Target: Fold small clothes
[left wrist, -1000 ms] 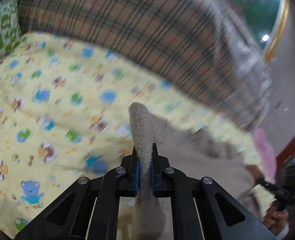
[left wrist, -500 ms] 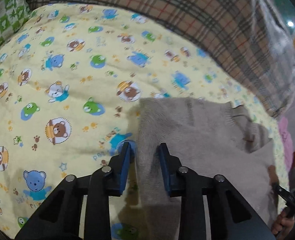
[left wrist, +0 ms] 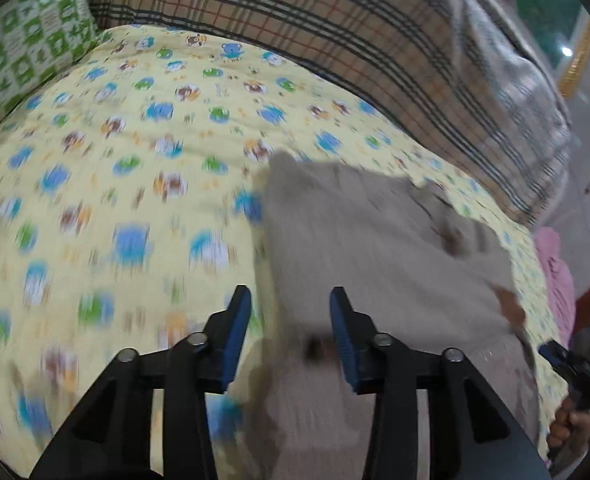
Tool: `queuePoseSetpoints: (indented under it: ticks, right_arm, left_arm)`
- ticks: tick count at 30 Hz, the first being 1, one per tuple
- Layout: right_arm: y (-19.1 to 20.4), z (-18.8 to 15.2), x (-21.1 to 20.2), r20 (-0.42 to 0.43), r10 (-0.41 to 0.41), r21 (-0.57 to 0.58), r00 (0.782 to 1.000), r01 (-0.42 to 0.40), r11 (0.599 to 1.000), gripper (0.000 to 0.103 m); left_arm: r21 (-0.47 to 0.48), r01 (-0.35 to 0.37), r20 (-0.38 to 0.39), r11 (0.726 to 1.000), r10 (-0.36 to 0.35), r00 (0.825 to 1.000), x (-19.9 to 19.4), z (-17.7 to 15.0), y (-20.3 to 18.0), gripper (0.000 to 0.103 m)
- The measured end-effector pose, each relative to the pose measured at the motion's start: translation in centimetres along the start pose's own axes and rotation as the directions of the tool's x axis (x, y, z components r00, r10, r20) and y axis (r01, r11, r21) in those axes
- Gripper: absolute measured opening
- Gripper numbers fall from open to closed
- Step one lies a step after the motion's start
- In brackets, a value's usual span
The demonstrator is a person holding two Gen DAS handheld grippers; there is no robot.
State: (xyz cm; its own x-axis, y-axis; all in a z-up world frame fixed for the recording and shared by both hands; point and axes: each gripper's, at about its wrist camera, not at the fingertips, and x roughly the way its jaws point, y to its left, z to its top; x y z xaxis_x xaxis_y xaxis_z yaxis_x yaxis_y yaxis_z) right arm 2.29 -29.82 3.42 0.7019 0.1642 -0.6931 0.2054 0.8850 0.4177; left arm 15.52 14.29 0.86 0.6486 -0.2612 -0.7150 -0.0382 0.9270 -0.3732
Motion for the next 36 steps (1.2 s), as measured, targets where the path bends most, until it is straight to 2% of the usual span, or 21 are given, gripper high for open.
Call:
queuePoseSetpoints:
  ticks: [9, 15, 22, 26, 29, 31, 34, 36]
  right_arm:
    - [0.6, -4.9, -4.1, -0.036, 0.069, -0.073, 0.997, -0.071, 0.995, 0.061]
    - [-0.1, -8.1, -7.6, -0.042, 0.082, -0.124, 0.996, -0.087, 0.988, 0.064]
    - [-3.7, -12.3, -10.7, -0.077, 0.132, -0.054, 0.988, -0.137, 0.989, 0.065]
    - [-6.0, -14.8, -12.3, -0.124, 0.110, -0.039, 0.986, -0.115, 0.993, 0.065]
    - [-6.9, -16.2, -12.9, -0.153, 0.123, -0.027, 0.981, -0.128, 0.991, 0.065]
    - [-7.4, -17.1, -13.0, -0.179, 0.154, -0.026, 0.972, -0.161, 0.987, 0.065]
    - [-7.5, -18.1, -12.4, -0.216, 0.209, -0.027, 0.954, -0.219, 0.975, 0.065]
    - [-7.3, -18.5, -12.1, -0.222, 0.237, -0.035, 0.946, -0.251, 0.967, 0.065]
  left_arm:
    - [-0.027, 0.020, -0.086, 0.999, -0.022, 0.996, -6.1, -10.5, 0.0, 0.056]
    - [-0.022, 0.049, -0.133, 0.999, -0.052, 0.990, -9.7, -16.4, -0.1, 0.063]
    - [-0.027, 0.083, -0.220, 0.996, -0.086, 0.972, -11.7, -22.2, 0.5, 0.063]
    - [-0.051, 0.138, -0.240, 0.989, -0.146, 0.960, -12.1, -24.7, 0.7, 0.063]
    - [-0.054, 0.213, -0.271, 0.975, -0.220, 0.937, -11.8, -25.9, 0.1, 0.062]
    - [-0.044, 0.245, -0.291, 0.968, -0.247, 0.924, -11.5, -26.5, -0.3, 0.062]
    - [-0.031, 0.271, -0.297, 0.962, -0.268, 0.916, -11.3, -26.8, -0.5, 0.062]
    - [-0.037, 0.296, -0.302, 0.955, -0.293, 0.907, -11.2, -26.7, -0.3, 0.058]
